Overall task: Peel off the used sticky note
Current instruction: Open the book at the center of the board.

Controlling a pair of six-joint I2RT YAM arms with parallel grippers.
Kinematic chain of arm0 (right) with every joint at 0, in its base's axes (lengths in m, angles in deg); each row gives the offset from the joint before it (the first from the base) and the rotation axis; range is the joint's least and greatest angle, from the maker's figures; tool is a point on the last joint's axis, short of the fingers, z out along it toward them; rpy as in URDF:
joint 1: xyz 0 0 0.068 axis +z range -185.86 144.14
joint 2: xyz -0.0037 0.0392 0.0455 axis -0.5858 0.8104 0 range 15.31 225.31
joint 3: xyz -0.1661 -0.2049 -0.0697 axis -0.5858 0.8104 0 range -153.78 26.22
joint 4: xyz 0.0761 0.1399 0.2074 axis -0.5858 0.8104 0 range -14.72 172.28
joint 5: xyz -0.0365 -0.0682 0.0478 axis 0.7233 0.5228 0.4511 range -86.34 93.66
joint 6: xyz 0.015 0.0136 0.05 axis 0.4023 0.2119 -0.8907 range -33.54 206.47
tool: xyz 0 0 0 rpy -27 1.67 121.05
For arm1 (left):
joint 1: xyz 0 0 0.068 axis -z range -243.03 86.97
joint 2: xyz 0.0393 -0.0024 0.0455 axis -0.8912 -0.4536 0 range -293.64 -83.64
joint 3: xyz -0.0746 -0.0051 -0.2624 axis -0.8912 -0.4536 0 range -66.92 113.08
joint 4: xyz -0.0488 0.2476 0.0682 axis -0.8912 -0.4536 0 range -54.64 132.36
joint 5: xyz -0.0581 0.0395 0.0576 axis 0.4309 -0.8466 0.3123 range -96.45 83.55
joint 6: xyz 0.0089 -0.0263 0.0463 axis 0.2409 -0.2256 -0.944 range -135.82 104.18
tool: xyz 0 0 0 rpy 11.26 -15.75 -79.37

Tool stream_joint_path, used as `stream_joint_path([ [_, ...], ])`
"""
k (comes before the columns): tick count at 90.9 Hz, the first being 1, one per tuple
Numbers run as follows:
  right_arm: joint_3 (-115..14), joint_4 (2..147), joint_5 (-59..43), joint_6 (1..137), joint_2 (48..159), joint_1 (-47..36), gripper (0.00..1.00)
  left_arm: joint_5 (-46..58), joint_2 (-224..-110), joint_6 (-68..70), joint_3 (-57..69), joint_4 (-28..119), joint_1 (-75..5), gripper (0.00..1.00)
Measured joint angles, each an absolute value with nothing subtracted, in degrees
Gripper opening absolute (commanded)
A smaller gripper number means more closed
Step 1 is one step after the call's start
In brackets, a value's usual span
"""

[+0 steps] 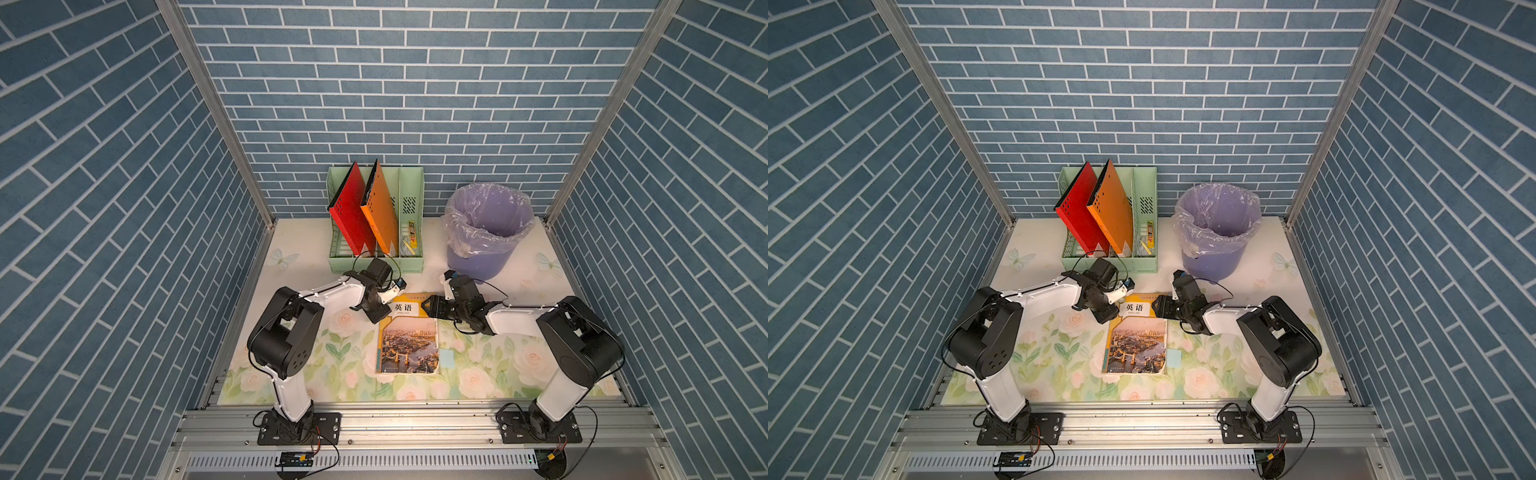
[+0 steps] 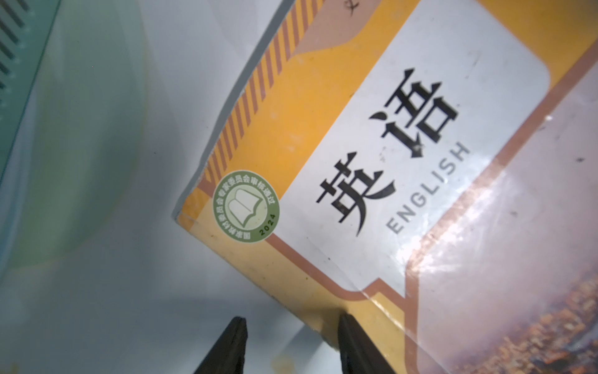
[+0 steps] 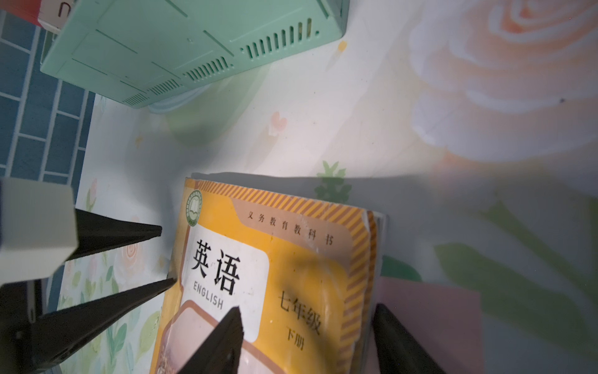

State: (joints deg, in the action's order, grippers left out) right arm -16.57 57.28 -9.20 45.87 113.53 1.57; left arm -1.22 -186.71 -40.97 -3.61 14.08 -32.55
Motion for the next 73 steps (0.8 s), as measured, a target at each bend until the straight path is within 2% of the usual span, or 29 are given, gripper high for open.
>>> stream_joint_path([
  [38,-16.48,57.09,-9.61,44.25,111.01,1.88,0.62,-1.35,-186.71,-41.18,-3.61,14.17,-32.44,0.51],
  [73,-21.53,66.70,-2.55,46.39,111.45,5.50,0.65,-1.37,-186.71,-41.16,-3.61,14.15,-32.44,0.51],
])
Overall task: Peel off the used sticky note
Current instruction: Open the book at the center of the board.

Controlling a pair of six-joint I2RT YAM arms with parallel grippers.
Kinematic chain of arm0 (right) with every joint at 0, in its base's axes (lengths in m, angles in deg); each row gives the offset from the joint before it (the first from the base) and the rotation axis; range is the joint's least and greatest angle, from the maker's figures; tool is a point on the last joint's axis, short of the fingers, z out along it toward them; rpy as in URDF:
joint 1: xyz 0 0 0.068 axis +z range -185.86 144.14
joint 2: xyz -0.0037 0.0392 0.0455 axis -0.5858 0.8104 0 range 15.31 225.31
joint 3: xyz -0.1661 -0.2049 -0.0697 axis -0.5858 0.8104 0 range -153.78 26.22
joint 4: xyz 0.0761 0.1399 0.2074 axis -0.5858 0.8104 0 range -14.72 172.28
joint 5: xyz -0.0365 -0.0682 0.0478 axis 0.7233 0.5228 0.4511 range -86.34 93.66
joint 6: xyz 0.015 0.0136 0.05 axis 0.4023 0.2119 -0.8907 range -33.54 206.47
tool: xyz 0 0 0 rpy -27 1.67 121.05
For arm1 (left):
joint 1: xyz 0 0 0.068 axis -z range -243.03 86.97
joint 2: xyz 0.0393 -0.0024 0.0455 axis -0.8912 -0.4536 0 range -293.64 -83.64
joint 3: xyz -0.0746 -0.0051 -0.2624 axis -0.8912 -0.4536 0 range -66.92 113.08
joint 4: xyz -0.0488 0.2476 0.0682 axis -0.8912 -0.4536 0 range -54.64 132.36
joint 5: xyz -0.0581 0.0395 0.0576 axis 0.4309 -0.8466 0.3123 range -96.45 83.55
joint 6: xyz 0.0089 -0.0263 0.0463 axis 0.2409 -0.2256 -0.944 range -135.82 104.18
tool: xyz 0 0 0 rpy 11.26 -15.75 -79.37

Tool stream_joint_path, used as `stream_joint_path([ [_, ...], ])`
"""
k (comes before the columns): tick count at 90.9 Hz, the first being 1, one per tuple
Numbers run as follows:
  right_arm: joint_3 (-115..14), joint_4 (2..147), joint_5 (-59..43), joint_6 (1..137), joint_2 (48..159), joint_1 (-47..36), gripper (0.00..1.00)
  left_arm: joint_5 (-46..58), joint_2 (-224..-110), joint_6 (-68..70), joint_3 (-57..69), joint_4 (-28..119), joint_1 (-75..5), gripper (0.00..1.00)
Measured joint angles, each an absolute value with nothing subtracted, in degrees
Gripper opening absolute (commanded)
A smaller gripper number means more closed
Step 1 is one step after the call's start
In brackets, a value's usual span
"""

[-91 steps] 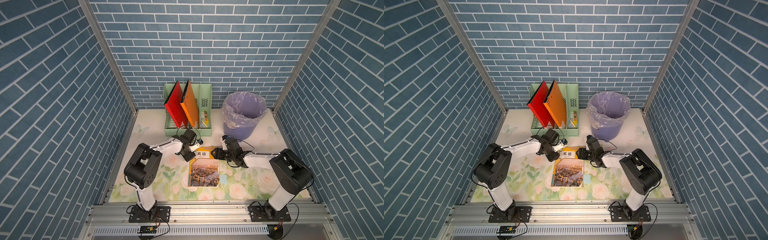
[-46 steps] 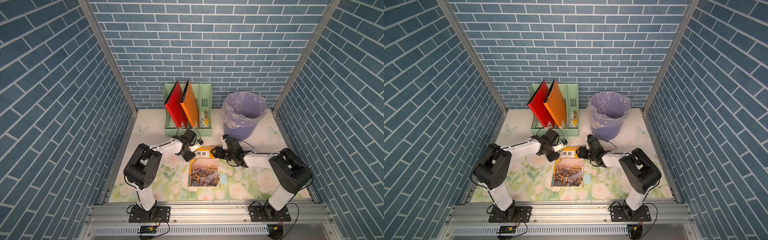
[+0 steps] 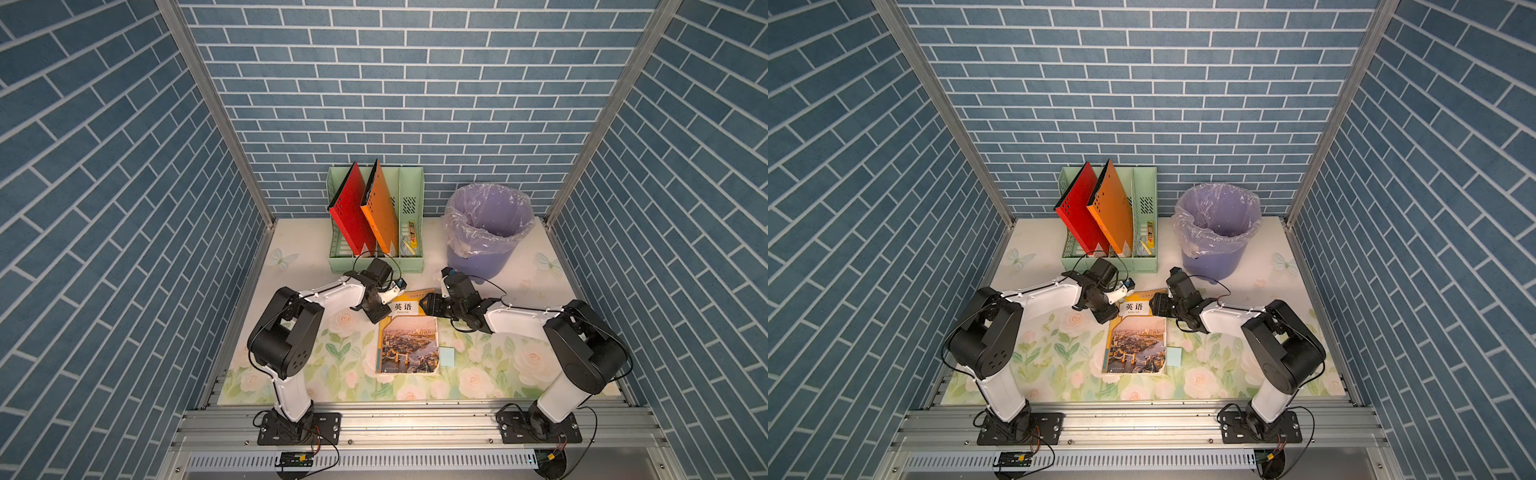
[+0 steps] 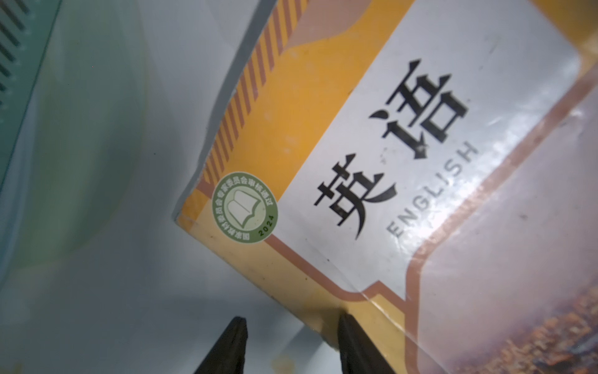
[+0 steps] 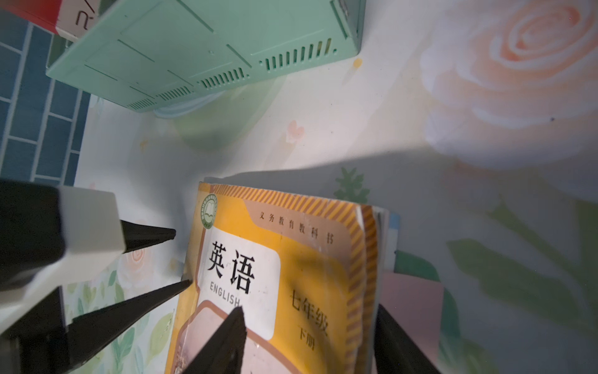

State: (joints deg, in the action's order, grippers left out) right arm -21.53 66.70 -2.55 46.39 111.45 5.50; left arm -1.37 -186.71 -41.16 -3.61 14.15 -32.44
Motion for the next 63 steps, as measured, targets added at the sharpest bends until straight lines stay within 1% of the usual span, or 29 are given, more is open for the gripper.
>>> stream_joint_path([
  [40,-29.94,80.21,13.38,52.51,114.66,12.30,0.67,-1.48,-186.71,-41.14,-3.61,14.15,-32.39,0.51],
  [63,-30.62,81.72,16.26,53.54,114.77,13.63,0.67,-1.48,-186.71,-41.14,-3.63,14.17,-32.39,0.51],
])
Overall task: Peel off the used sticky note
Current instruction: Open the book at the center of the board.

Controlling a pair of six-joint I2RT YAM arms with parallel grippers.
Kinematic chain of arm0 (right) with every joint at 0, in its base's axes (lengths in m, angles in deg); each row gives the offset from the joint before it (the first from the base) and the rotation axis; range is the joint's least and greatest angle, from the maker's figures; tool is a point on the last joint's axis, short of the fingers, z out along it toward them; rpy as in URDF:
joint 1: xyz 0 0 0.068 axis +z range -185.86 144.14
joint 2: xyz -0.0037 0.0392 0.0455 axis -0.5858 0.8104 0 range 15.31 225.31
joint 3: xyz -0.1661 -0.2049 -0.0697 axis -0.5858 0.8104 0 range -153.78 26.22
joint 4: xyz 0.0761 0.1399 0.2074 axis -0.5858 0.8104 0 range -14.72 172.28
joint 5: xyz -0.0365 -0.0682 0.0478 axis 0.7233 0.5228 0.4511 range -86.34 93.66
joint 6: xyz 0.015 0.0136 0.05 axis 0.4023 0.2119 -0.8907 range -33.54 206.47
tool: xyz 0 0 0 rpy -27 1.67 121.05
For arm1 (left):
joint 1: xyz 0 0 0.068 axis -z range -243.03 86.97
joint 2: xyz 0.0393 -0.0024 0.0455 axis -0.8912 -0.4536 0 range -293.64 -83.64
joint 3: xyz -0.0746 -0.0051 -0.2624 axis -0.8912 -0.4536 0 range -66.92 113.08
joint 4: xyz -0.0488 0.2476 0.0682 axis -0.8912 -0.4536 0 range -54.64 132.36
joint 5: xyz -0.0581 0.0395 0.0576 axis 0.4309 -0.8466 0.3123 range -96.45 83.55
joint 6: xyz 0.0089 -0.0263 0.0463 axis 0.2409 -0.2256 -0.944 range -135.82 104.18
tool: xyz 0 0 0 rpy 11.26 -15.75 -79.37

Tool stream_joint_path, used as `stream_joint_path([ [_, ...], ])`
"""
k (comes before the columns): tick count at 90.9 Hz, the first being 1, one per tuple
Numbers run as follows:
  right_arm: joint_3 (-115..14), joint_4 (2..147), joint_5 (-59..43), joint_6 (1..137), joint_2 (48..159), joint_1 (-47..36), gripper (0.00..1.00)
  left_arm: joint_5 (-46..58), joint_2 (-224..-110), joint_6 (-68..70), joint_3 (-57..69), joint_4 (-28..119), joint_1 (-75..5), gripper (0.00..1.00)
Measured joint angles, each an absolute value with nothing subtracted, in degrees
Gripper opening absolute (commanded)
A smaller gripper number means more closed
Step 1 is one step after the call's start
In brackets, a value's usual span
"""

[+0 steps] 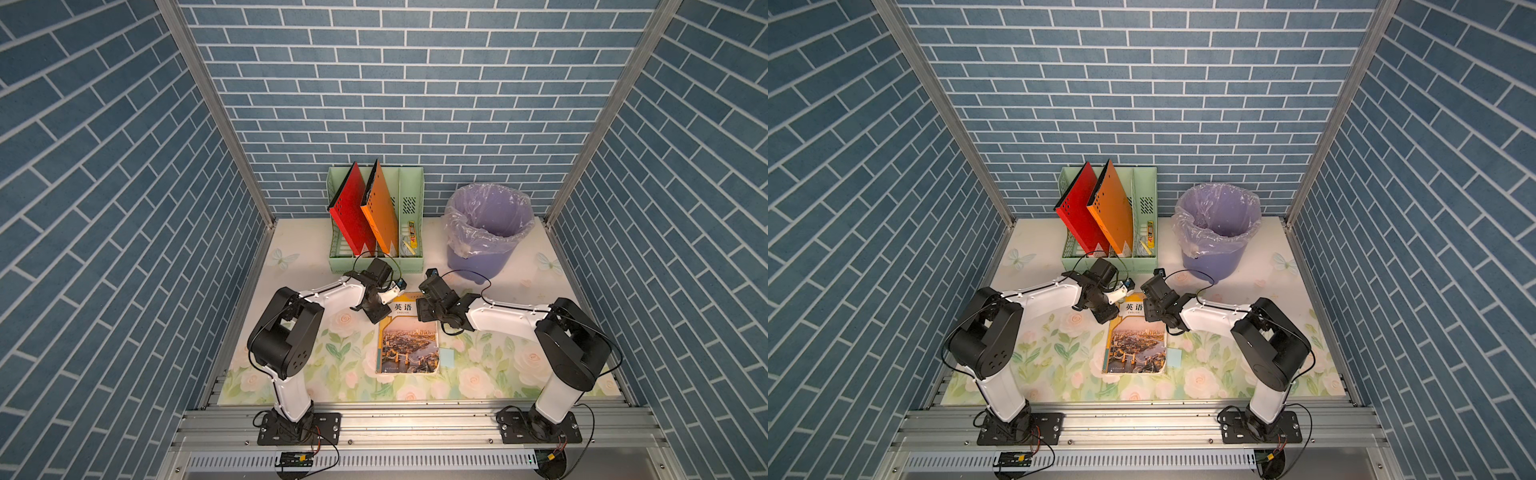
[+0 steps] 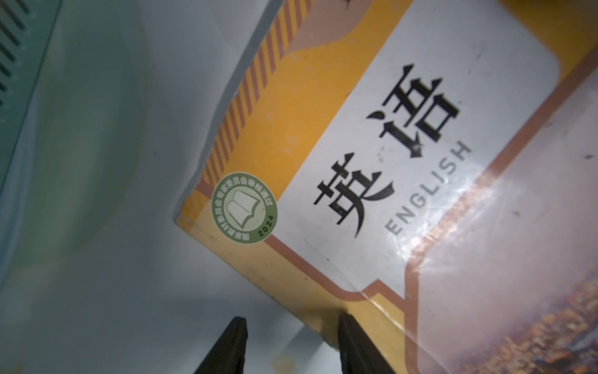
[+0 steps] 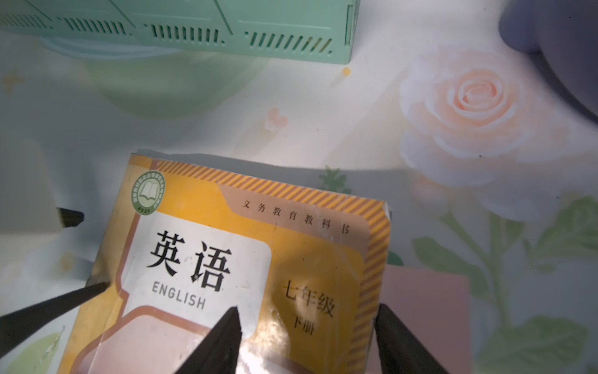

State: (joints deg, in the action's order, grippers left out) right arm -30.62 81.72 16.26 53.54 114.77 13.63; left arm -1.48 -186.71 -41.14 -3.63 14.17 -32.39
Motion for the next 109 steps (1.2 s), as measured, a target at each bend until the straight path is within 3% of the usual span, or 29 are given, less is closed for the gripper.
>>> stream_joint_path([
  [19,-30.58,81.15,15.11,53.78,114.77,13.72,0.63,-1.50,-186.71,-41.14,-3.63,14.17,-32.39,0.51],
  [43,-27.36,74.57,8.94,52.73,114.73,12.15,0.68,-1.50,-186.71,-41.16,-3.63,14.17,-32.39,0.51],
  [75,-19.91,67.78,4.22,50.15,110.75,6.84,0.66,-1.50,-186.71,-41.14,-3.63,14.19,-32.39,0.51],
  [109,-19.32,63.36,-0.92,48.82,111.47,6.55,0.63,-1.50,-186.71,-41.16,-3.63,14.17,-32.39,0.51],
])
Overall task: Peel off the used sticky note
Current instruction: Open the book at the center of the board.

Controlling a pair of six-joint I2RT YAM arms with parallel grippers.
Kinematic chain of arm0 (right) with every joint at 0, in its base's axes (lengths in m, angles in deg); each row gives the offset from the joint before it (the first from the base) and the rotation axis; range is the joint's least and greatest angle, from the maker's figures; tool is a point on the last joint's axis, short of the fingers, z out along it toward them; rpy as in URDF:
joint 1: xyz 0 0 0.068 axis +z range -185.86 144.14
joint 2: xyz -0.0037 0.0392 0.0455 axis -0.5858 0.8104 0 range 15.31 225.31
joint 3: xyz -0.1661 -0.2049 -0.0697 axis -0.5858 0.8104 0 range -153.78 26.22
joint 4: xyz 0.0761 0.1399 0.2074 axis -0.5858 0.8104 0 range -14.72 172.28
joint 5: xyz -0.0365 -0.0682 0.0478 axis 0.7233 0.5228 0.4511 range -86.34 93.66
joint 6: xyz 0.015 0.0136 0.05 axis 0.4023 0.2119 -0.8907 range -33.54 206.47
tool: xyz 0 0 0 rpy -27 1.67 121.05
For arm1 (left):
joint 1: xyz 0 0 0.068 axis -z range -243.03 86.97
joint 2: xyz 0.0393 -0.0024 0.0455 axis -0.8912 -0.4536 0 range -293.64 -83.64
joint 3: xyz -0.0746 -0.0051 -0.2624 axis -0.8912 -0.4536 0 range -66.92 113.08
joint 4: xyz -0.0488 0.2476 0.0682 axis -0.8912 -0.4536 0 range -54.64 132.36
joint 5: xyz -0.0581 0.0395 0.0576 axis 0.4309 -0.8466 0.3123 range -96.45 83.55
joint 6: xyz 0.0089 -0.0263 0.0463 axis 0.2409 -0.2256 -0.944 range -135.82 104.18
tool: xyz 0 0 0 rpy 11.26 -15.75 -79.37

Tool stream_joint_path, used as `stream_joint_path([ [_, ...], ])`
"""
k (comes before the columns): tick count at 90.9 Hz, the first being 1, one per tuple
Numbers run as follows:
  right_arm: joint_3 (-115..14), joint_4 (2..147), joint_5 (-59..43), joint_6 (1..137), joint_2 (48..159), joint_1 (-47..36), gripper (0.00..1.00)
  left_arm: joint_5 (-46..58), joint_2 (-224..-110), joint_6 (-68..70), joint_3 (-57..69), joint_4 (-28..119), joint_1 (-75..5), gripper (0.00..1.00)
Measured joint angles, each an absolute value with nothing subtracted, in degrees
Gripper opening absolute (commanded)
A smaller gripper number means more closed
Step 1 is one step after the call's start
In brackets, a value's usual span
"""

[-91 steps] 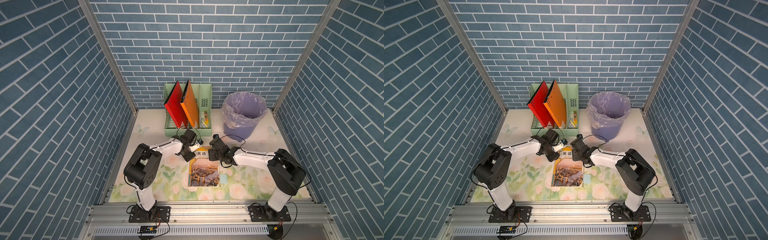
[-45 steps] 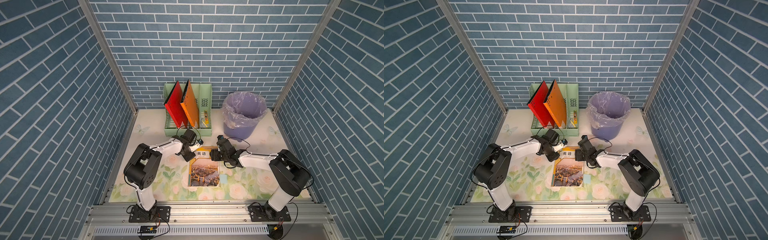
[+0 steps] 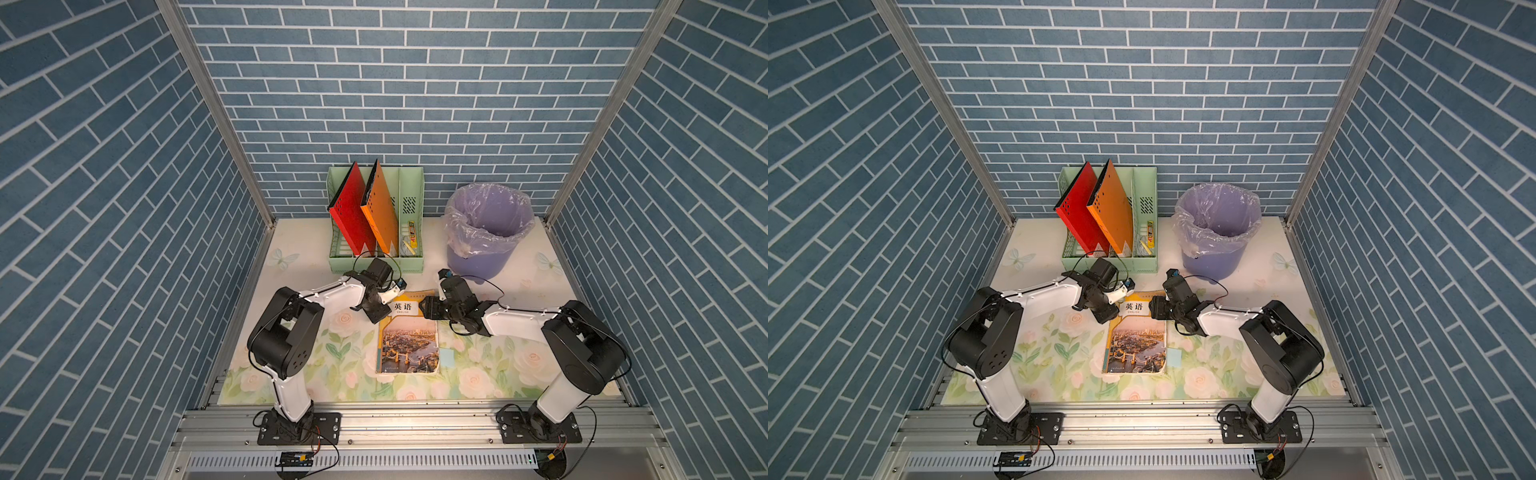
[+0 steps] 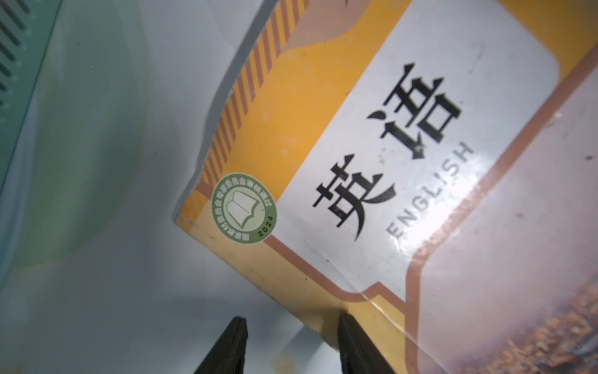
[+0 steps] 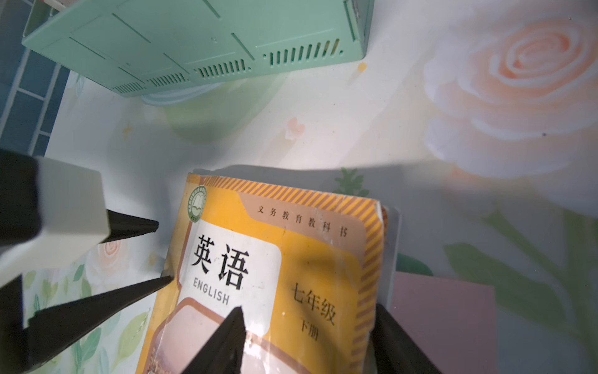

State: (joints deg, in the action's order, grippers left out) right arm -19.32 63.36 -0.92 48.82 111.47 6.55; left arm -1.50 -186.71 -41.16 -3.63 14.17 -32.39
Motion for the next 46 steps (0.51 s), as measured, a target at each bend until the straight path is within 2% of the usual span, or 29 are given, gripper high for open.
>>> stream_joint_path([
  [27,-18.12,61.13,-1.66,48.10,112.06,6.20,0.63,-1.50,-186.71,-41.16,-3.61,14.15,-32.39,0.51],
  [37,-16.50,58.20,-3.10,47.46,112.06,5.77,0.60,-1.52,-186.73,-41.16,-3.59,14.13,-32.39,0.50],
  [46,-16.17,56.26,-5.55,46.65,112.06,5.55,0.52,-1.50,-186.73,-41.16,-3.59,14.13,-32.39,0.50],
])
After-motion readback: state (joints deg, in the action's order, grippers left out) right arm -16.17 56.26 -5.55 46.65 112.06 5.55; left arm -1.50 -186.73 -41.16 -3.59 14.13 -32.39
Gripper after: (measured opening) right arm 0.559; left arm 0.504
